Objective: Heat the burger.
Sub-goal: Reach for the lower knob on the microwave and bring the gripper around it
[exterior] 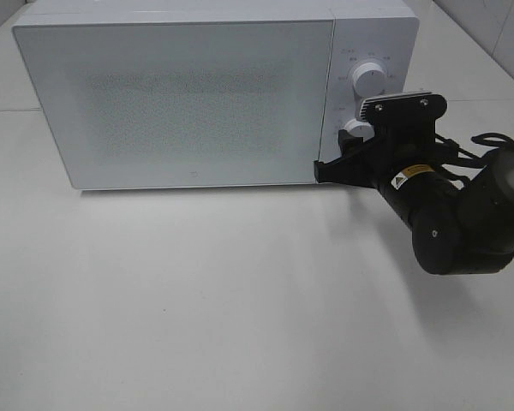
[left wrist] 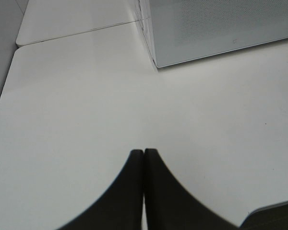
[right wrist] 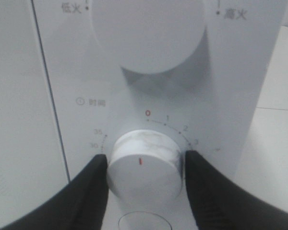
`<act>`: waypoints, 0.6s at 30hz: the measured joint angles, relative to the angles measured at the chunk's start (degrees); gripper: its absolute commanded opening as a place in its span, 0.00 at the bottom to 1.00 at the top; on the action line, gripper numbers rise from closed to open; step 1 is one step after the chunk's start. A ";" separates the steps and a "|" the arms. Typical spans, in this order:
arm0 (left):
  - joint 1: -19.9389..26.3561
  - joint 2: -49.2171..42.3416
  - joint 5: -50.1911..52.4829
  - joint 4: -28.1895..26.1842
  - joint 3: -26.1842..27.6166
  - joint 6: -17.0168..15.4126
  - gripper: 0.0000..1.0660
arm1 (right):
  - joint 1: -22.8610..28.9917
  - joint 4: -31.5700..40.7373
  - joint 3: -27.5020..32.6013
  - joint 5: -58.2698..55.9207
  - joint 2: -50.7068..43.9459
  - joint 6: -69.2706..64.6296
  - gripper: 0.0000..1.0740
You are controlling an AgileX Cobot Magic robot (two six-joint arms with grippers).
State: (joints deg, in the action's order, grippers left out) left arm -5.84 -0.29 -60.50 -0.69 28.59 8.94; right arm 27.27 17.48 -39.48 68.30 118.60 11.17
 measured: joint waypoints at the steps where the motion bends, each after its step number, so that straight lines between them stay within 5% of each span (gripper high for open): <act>1: 0.00 0.00 0.00 0.00 0.00 0.00 0.00 | 0.11 -0.06 -0.06 0.00 0.00 0.00 0.34; 4: 0.00 0.00 0.00 0.00 0.00 0.00 0.00 | 0.17 -0.06 -0.06 0.00 0.00 -0.11 0.25; 7: 0.00 0.00 0.00 0.00 0.00 0.00 0.00 | 0.17 0.00 -0.06 0.00 0.00 -0.23 0.03; 18: 0.00 0.00 0.00 0.00 0.00 0.00 0.00 | 0.17 0.00 -0.06 0.00 0.00 -0.86 0.00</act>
State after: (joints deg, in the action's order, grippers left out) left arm -5.84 -0.29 -60.50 -0.69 28.59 8.94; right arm 27.44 17.48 -39.53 68.30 118.60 10.31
